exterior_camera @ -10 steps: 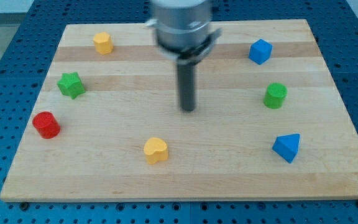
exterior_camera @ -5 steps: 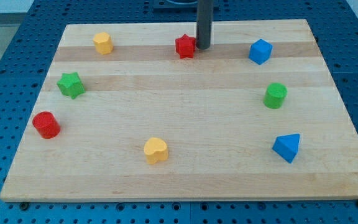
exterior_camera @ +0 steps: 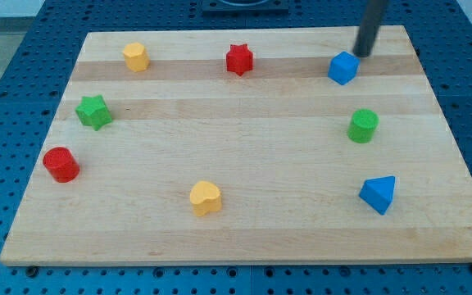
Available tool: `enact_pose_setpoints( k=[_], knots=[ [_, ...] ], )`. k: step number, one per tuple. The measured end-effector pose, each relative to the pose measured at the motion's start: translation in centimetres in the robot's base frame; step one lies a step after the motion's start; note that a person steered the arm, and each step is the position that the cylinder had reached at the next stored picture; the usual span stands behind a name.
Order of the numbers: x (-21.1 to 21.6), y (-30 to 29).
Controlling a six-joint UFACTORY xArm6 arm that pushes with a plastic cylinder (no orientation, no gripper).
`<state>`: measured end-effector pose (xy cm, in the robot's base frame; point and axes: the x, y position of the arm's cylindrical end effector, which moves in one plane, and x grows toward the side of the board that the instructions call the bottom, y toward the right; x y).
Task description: Move the blue cube to the bottom side of the red star
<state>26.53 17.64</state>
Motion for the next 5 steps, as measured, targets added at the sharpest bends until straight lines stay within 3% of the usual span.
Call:
enact_pose_setpoints(
  k=[1,3,5],
  knots=[
    [2.4,-1.1],
    [4.2,5.5],
    [4.0,-8.4]
  ],
)
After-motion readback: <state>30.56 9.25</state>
